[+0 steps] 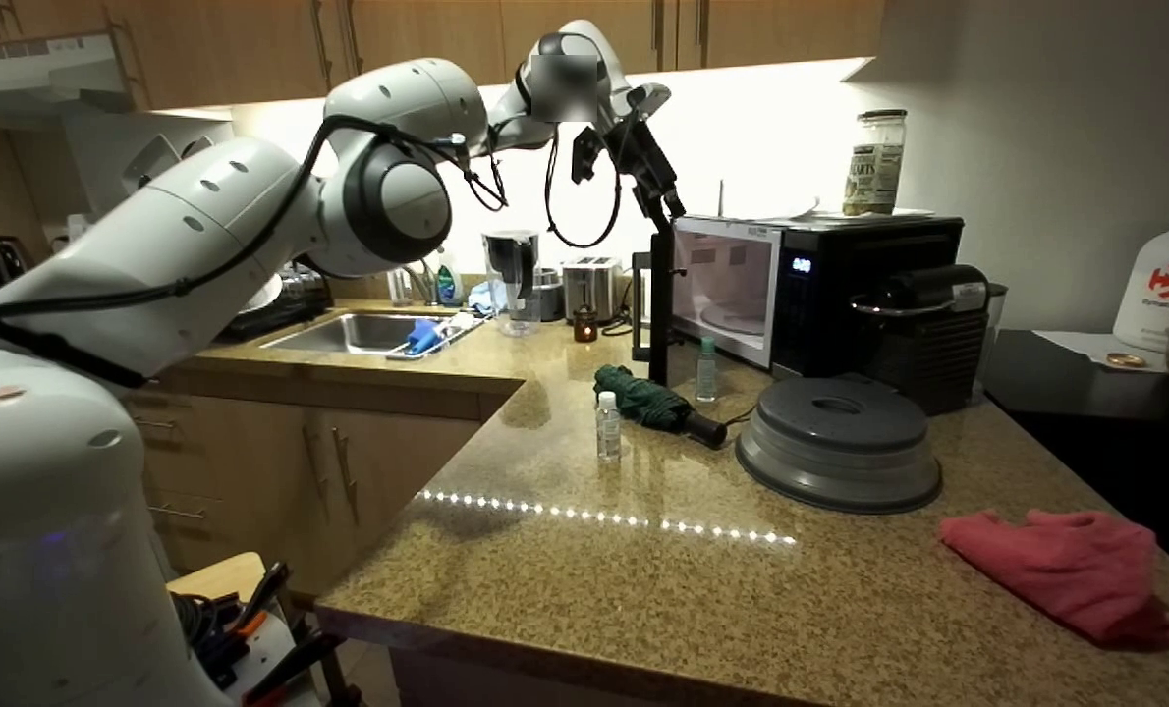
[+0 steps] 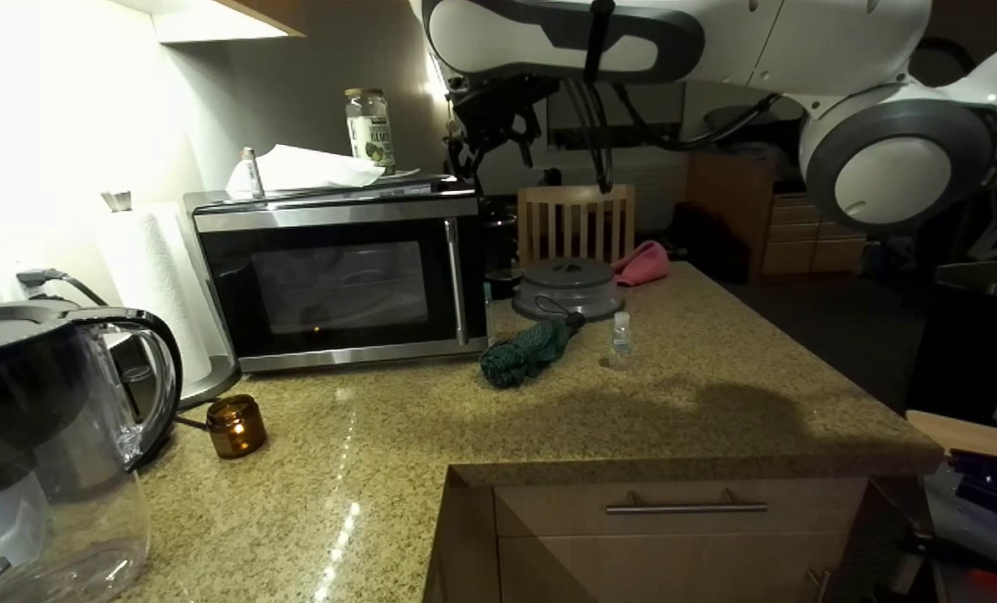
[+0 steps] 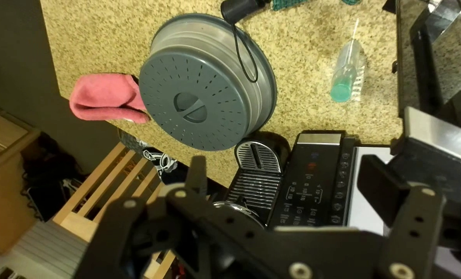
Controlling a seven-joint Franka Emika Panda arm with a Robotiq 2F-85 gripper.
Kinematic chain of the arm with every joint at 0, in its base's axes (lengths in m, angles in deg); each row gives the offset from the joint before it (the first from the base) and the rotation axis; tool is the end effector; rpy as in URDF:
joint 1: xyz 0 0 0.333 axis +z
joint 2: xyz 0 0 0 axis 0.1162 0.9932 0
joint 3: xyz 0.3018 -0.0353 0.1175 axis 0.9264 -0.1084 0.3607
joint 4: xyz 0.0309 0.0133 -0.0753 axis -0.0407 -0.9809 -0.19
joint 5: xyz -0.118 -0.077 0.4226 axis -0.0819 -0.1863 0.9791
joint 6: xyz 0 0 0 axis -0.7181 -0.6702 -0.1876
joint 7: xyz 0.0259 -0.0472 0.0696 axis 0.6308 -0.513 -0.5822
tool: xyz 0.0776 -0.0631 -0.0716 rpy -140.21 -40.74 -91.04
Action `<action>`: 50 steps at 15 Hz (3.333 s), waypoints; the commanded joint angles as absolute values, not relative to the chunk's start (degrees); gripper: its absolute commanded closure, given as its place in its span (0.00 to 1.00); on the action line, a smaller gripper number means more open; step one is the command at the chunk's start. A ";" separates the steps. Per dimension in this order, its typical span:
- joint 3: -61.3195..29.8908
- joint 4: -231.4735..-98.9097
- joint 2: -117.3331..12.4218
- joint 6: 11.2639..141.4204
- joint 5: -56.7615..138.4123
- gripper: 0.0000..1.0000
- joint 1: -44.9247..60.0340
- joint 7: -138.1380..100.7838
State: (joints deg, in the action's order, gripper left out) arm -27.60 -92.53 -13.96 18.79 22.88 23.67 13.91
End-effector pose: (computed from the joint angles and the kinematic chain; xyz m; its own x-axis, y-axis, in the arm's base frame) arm 0.7939 0.1082 0.5575 0.7993 -0.4499 0.3984 -0.5901 -0.7133 0.3782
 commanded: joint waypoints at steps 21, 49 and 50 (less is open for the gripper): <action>-23.60 -92.51 -16.98 39.19 25.65 0.00 24.99 11.81; -23.12 -92.92 -14.41 39.62 29.27 0.00 16.28 15.83; -23.12 -92.92 -14.41 39.61 29.27 0.00 16.28 15.83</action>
State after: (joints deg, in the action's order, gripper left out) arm -22.80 -92.88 -14.37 39.59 28.95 16.24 15.93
